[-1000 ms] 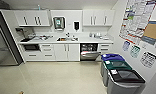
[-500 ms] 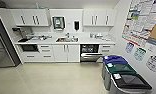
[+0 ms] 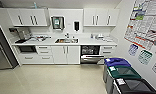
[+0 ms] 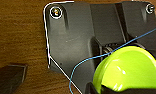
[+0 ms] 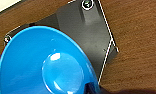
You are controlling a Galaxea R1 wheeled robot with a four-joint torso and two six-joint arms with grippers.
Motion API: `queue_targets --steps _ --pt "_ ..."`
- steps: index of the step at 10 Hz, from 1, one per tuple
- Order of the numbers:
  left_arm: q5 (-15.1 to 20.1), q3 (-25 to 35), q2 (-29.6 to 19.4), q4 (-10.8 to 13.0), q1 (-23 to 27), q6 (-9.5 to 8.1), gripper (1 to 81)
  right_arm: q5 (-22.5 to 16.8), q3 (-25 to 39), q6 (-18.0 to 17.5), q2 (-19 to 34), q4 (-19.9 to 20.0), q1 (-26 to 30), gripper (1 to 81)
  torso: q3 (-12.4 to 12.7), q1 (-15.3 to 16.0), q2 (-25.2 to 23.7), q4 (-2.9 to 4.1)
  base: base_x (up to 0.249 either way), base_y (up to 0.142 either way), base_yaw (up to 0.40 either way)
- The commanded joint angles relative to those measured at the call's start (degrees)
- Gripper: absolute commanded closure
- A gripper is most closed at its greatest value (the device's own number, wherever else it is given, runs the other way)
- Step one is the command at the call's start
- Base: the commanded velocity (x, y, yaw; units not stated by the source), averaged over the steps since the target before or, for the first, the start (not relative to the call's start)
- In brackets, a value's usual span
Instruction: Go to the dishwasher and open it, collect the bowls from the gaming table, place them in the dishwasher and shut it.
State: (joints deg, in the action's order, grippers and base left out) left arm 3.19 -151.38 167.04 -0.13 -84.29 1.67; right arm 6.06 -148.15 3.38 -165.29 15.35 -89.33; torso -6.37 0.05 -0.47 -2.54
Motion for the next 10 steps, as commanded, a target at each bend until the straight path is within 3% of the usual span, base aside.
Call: queue_targets --steps 1,10 --pt "3.84 -0.05 -0.38 0.13 2.15 0.26 81.1 -3.60 0.07 0.14 0.73 -0.40 1.74 81.1 0.00 0.00 0.00 0.00 0.201 0.000 0.000" --pt "3.84 -0.06 -0.21 0.22 2.24 0.26 81.1 -3.60 0.07 0.05 0.90 -0.49 1.83 81.1 0.00 0.00 0.00 0.00 0.195 0.000 0.000"
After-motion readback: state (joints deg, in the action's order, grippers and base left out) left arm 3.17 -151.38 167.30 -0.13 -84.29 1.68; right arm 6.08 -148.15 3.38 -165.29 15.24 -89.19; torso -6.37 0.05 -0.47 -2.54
